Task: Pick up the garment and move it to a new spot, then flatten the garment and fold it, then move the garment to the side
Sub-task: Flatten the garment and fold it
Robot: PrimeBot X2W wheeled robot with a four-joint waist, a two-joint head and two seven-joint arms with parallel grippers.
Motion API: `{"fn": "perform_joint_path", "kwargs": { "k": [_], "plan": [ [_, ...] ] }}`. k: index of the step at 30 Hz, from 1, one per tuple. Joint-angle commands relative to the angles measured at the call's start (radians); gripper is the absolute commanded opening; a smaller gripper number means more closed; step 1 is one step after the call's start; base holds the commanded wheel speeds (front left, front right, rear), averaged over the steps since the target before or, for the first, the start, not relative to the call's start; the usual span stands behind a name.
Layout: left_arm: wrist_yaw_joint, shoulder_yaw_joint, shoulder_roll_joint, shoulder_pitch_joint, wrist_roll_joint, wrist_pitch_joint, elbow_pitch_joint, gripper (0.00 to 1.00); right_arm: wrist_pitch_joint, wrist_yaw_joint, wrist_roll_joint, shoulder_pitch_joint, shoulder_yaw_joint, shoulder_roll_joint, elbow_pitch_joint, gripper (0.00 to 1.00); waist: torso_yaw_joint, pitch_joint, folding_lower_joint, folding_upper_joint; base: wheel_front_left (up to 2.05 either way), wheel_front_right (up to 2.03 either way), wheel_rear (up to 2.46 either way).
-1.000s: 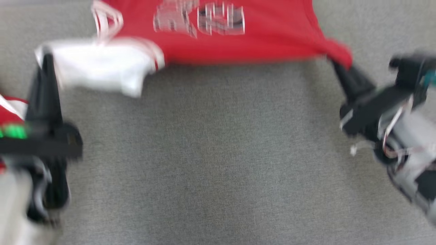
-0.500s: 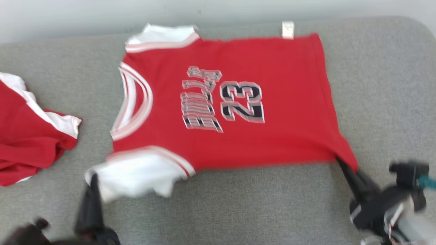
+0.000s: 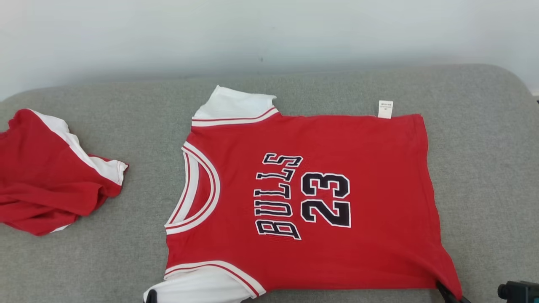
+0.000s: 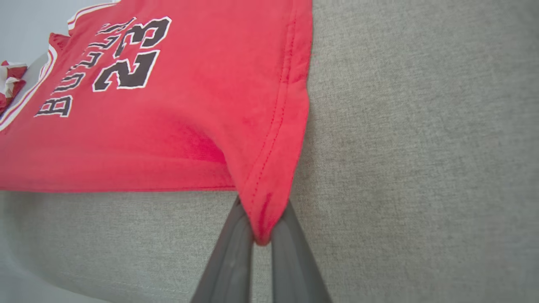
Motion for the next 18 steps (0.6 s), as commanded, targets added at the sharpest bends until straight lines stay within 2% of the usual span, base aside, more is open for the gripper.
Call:
{"fn": "perform_joint_path", "kwargs": {
  "k": [1,10,18],
  "plan": [
    [-0.005,0.000,0.005,-0.003,0.014,-0.001,0.001,0.00,0.015,-0.003,-0.016,0.019,-0.024,0.012,-0.014,0.00,0.002,-0.009,0.0002,0.0001,0.00,0.00,0.00],
    [-0.022,-0.033,0.029,-0.134,0.045,0.034,-0.007,0.00,0.145,-0.002,-0.094,0.062,-0.160,0.116,-0.140,0.00,-0.019,0.004,0.0002,0.0001,0.00,0.00,0.00],
    [-0.053,-0.041,0.066,-0.285,0.062,0.079,0.052,0.00,0.238,-0.002,-0.097,0.024,-0.237,0.184,-0.187,0.00,-0.034,0.037,0.0002,0.0001,0.00,0.00,0.00]
  ]
}}
